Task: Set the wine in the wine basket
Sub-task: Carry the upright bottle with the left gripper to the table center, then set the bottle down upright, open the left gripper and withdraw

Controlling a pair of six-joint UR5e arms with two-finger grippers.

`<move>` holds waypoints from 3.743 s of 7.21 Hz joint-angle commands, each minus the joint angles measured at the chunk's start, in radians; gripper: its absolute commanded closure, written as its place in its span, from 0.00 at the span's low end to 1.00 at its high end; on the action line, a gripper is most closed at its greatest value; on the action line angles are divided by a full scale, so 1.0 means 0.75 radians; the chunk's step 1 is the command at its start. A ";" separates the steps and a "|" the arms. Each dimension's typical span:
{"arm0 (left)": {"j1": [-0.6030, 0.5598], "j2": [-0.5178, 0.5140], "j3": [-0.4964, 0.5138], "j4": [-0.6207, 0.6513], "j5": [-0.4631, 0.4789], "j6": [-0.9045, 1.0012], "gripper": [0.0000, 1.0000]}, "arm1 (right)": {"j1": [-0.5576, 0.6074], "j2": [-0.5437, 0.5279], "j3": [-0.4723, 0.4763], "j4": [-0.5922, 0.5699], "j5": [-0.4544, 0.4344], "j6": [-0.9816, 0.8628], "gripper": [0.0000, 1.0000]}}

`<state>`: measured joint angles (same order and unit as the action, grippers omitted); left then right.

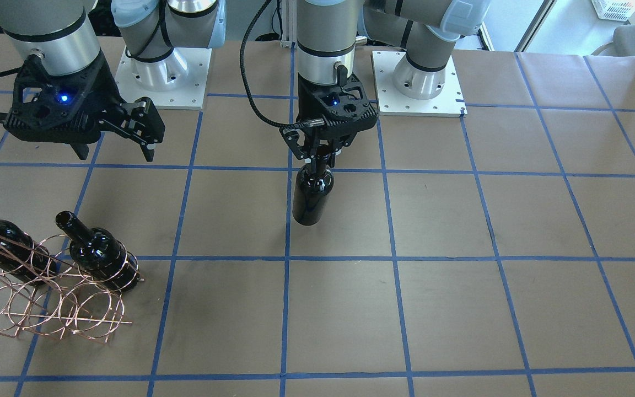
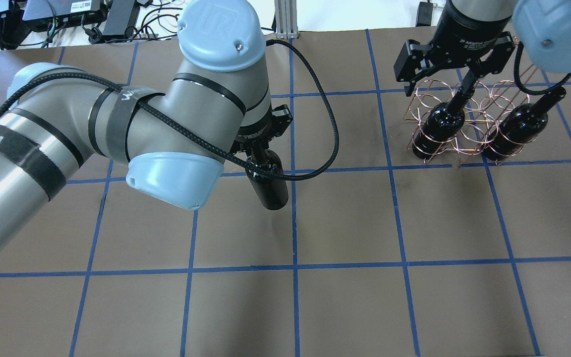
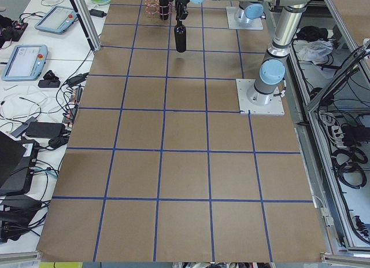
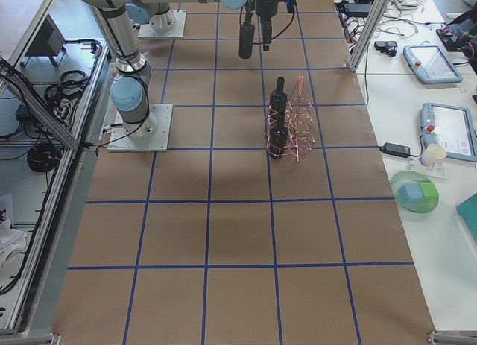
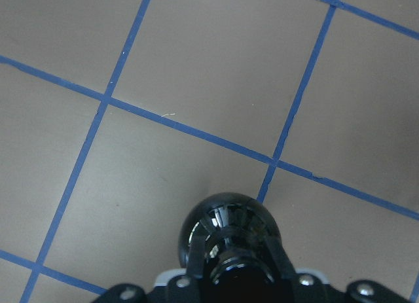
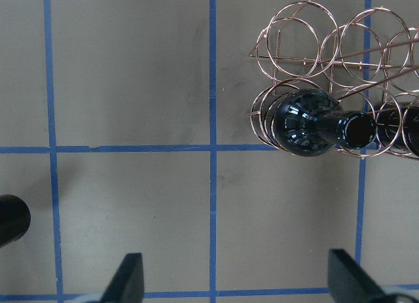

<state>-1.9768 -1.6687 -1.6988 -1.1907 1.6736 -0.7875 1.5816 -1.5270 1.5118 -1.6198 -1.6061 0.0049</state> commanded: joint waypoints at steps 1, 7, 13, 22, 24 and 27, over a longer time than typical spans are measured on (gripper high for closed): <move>-0.023 -0.015 -0.028 0.002 0.047 -0.032 0.96 | 0.000 0.001 0.001 -0.004 0.008 0.000 0.00; -0.072 -0.039 -0.058 0.011 0.084 -0.048 0.96 | 0.000 -0.003 0.001 0.016 0.014 -0.005 0.00; -0.078 -0.041 -0.067 0.019 0.076 -0.146 0.96 | 0.002 -0.013 0.001 0.014 0.000 0.000 0.00; 0.066 0.008 0.072 0.009 0.086 0.236 0.01 | -0.006 -0.009 0.001 0.018 -0.006 0.018 0.00; 0.268 0.051 0.166 -0.111 0.065 0.637 0.00 | 0.000 -0.017 -0.001 0.002 -0.022 0.002 0.00; 0.614 0.067 0.358 -0.524 -0.221 1.165 0.00 | 0.112 -0.022 0.001 0.012 0.002 0.197 0.00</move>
<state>-1.6058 -1.6252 -1.4811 -1.4488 1.5753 -0.0676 1.6086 -1.5414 1.5117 -1.6163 -1.6080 0.0616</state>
